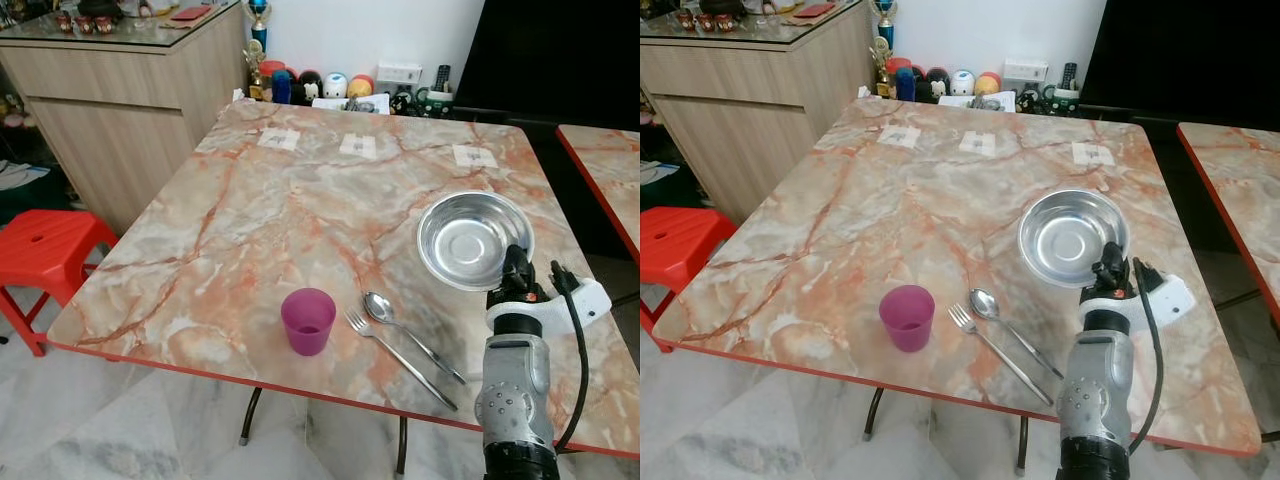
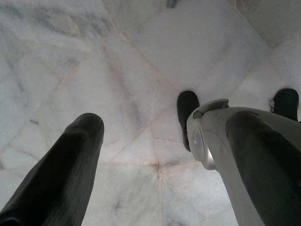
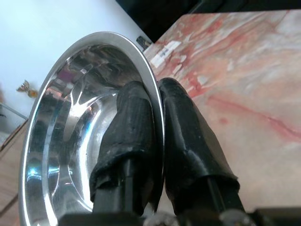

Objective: Setting the table

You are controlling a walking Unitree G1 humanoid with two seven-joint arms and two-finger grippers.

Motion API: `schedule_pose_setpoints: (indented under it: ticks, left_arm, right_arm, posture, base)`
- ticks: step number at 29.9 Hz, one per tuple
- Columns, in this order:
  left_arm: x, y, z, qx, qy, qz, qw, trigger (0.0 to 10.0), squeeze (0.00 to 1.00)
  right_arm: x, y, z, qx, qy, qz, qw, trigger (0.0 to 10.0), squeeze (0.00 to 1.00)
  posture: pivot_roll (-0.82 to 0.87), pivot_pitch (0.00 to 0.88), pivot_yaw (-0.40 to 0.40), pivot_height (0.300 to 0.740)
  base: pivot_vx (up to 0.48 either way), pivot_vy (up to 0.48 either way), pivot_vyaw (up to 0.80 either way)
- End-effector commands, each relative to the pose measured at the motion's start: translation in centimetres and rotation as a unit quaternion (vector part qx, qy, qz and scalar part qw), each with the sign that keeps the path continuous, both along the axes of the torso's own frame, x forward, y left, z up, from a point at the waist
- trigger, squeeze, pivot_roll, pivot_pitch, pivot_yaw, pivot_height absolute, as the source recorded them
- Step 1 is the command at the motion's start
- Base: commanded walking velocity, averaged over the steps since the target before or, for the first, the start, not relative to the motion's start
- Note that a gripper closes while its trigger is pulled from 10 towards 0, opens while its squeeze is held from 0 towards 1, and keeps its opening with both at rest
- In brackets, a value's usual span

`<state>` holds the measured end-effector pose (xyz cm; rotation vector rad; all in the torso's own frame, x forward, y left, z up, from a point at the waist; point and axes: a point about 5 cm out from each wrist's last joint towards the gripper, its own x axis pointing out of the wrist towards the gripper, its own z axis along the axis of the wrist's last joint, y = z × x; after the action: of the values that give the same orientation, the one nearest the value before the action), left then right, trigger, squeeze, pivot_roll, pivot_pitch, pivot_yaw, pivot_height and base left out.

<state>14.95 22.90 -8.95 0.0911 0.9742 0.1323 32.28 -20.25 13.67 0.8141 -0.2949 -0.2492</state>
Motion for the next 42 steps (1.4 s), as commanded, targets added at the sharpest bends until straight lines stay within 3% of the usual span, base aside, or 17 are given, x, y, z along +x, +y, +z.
schedule_pose_setpoints:
  ticks: [1,7,15,42]
  left_arm:
    - [-0.48,0.27,-0.17,0.005,0.015,-0.002,1.000,10.0,0.00]
    - [-0.18,0.09,-0.09,0.002,0.010,-0.005,1.000,10.0,0.00]
    - [-0.43,-0.34,-0.29,0.000,0.015,-0.004,1.000,10.0,0.00]
    - [-0.63,-0.32,-0.38,-0.002,0.021,-0.004,1.000,10.0,0.00]
  right_arm:
    - [-0.26,-0.18,0.59,-0.004,-0.017,-0.005,1.000,10.0,0.00]
    - [-0.01,0.21,0.95,-0.003,-0.017,0.005,1.000,10.0,0.00]
    - [0.08,0.27,1.05,-0.007,-0.013,0.009,1.000,10.0,0.00]
    - [0.19,0.49,1.34,-0.026,-0.011,0.000,1.000,10.0,0.00]
  posture:
    - [0.01,0.048,-0.015,0.740]
    - [0.01,0.051,-0.021,0.740]
    - [0.01,0.055,-0.023,0.740]
    - [0.01,0.081,-0.016,0.740]
  base:
    - [0.000,-0.259,0.00]
    - [0.000,-0.396,0.00]
    - [0.000,-0.456,-0.75]
    - [0.000,-0.450,0.00]
